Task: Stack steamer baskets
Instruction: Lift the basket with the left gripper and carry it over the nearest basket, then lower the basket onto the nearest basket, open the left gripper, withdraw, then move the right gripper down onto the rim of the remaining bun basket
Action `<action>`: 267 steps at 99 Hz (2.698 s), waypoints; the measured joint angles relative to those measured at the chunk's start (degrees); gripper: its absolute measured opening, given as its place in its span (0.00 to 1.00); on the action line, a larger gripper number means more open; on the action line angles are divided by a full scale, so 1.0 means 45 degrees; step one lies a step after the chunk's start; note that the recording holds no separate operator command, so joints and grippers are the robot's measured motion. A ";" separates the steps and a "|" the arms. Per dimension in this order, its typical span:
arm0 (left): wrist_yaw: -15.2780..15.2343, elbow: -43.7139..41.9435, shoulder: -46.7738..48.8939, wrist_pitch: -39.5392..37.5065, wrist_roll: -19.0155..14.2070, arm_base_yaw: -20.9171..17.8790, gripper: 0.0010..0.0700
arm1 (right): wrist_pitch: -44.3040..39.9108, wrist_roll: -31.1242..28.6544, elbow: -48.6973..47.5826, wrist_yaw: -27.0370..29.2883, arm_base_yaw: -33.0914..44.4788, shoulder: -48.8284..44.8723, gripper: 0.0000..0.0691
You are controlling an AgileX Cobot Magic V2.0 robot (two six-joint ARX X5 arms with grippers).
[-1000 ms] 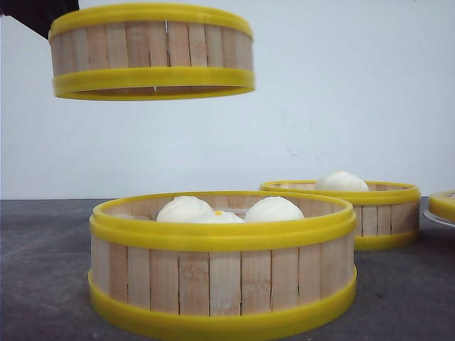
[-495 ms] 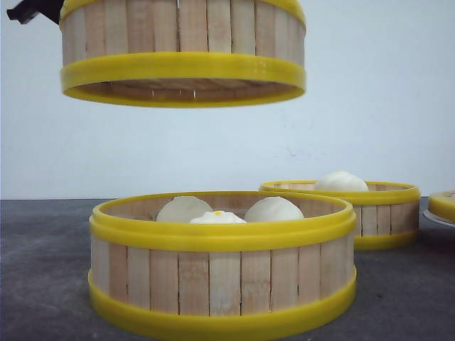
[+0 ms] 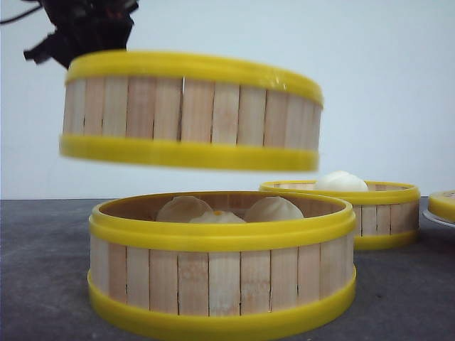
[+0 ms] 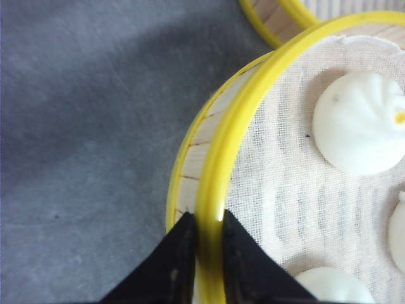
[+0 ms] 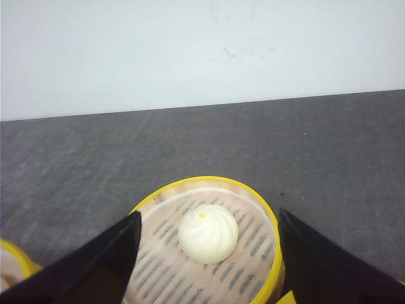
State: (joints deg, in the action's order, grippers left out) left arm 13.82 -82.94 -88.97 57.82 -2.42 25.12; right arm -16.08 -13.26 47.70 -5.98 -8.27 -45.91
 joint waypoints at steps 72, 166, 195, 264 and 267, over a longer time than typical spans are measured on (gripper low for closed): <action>0.0617 0.0971 -0.0359 -0.1564 -0.0481 0.0457 0.03 | -0.0039 0.0000 0.0000 0.0000 0.0000 0.0000 0.62; 0.0403 0.1010 -0.0845 -0.1161 -0.0413 0.0447 0.03 | -0.0063 0.0083 0.0000 0.0039 0.0000 0.0000 0.62; 0.0447 0.1010 -0.0869 -0.1379 -0.0471 0.0447 0.35 | -0.0112 0.0092 0.0000 0.0039 0.0000 0.0000 0.62; -0.2069 0.1462 0.5280 -0.5498 -0.0661 0.0136 0.38 | -0.0452 0.0097 0.0476 0.0034 0.0005 -0.1972 0.57; -0.2259 0.1807 0.5683 -0.5829 -0.0665 0.0136 0.38 | -0.0559 0.0141 0.0714 0.0034 0.0005 -0.2254 0.57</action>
State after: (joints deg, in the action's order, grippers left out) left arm 3.66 -74.81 -63.40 31.59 -5.41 25.74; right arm -18.59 -12.62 50.92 -5.82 -8.25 -56.05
